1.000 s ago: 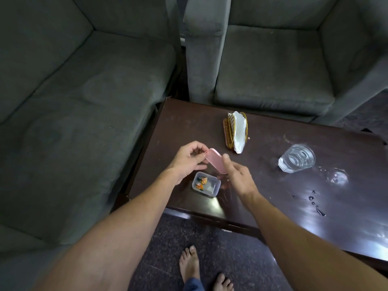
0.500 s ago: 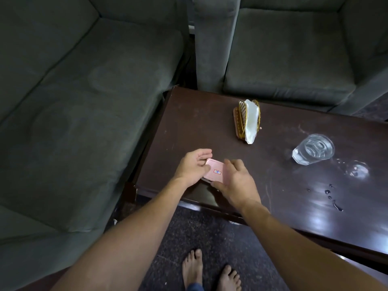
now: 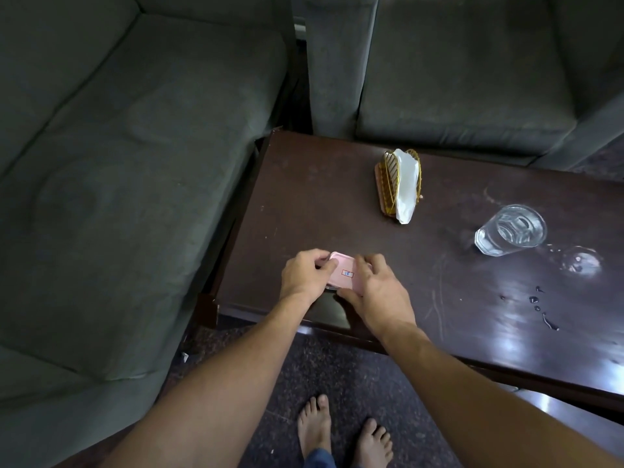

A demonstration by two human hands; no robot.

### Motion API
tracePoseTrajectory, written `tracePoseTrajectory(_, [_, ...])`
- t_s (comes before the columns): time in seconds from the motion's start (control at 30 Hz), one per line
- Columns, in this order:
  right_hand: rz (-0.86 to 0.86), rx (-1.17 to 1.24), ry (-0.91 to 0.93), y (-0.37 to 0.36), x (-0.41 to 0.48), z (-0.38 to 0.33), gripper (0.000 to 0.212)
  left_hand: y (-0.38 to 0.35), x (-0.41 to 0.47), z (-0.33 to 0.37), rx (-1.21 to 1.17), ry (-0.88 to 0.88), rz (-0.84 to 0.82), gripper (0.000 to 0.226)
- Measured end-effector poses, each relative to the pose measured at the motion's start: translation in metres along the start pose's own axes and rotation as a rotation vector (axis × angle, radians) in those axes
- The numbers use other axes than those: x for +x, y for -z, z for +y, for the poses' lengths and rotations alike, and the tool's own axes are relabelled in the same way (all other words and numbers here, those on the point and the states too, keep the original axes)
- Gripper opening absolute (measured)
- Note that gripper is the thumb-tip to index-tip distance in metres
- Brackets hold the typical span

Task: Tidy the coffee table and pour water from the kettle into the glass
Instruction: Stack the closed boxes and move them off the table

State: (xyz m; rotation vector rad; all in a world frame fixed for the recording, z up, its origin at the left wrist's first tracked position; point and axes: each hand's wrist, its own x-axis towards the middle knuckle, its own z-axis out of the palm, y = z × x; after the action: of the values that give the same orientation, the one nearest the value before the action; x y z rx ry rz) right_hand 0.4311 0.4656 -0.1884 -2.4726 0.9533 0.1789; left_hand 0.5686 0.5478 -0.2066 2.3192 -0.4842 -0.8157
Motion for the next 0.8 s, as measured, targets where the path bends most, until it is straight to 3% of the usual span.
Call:
tracePoseTrajectory(0.13, [-0.015,-0.077,0.035,0.001,0.005,-0.002,0.073,-0.001,0.002,-0.004,-0.209,0.072,-0.043,0.022])
tracePoseTrajectory(0.3, [-0.023,-0.064,0.01,0.004,0.003,0.0,0.068,-0.005,0.001,-0.008,-0.301,0.111,-0.014,0.027])
tracePoseTrajectory(0.47, [0.004,-0.082,0.005,0.0,-0.008,0.007,0.071,-0.009,-0.001,-0.015,-0.301,0.215,-0.052,0.03])
tracePoseTrajectory(0.8, [-0.001,0.054,-0.109,-0.007,-0.01,0.007,0.08,-0.008,-0.001,-0.007,-0.261,0.199,-0.079,0.024])
